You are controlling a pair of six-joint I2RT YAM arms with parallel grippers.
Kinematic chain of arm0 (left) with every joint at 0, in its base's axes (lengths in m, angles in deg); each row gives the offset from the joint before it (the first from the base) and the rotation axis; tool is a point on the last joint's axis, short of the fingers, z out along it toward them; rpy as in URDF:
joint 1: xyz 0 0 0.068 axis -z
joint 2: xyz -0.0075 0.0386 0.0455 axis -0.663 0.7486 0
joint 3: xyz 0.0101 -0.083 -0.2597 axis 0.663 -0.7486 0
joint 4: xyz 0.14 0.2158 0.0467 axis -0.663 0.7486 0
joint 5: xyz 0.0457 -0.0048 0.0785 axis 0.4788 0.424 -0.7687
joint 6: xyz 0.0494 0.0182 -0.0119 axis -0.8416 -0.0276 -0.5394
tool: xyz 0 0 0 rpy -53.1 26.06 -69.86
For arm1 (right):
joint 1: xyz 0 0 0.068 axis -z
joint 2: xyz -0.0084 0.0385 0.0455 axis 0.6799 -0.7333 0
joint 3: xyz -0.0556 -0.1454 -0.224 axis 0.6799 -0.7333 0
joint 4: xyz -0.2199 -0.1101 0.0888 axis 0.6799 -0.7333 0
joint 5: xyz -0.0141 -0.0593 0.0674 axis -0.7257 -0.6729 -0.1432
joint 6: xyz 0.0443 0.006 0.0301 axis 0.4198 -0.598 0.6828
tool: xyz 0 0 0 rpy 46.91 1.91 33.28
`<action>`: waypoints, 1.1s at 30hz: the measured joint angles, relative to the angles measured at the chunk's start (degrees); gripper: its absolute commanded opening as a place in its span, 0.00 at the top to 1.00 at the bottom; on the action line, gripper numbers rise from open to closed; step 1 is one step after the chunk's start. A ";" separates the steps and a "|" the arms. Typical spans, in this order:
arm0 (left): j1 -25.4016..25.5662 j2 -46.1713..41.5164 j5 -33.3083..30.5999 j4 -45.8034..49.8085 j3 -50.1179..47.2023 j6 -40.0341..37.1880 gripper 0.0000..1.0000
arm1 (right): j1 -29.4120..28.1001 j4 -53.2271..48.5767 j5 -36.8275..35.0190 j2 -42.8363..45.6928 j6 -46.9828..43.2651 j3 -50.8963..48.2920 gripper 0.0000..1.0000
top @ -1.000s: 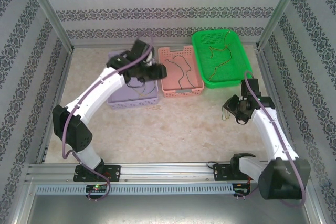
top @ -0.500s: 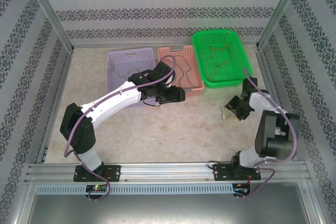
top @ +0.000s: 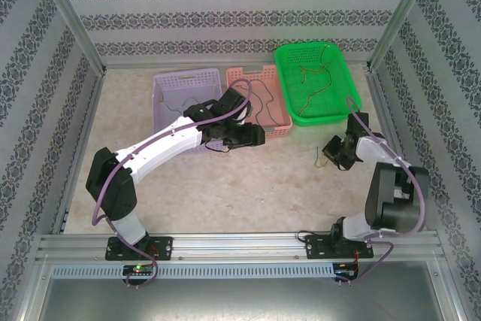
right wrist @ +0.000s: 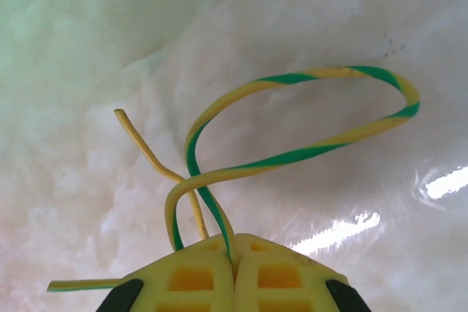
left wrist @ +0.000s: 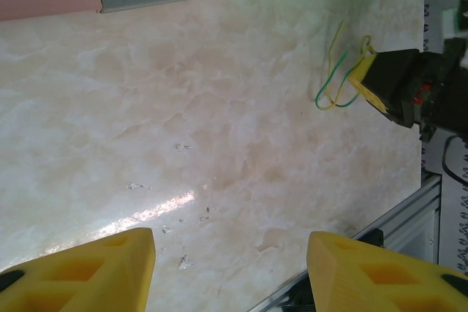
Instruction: Untangle the cables
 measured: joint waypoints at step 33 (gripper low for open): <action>2.27 10.29 0.79 11.17 18.75 7.96 0.43 | -37.55 -6.19 -12.04 15.28 13.03 12.85 1.00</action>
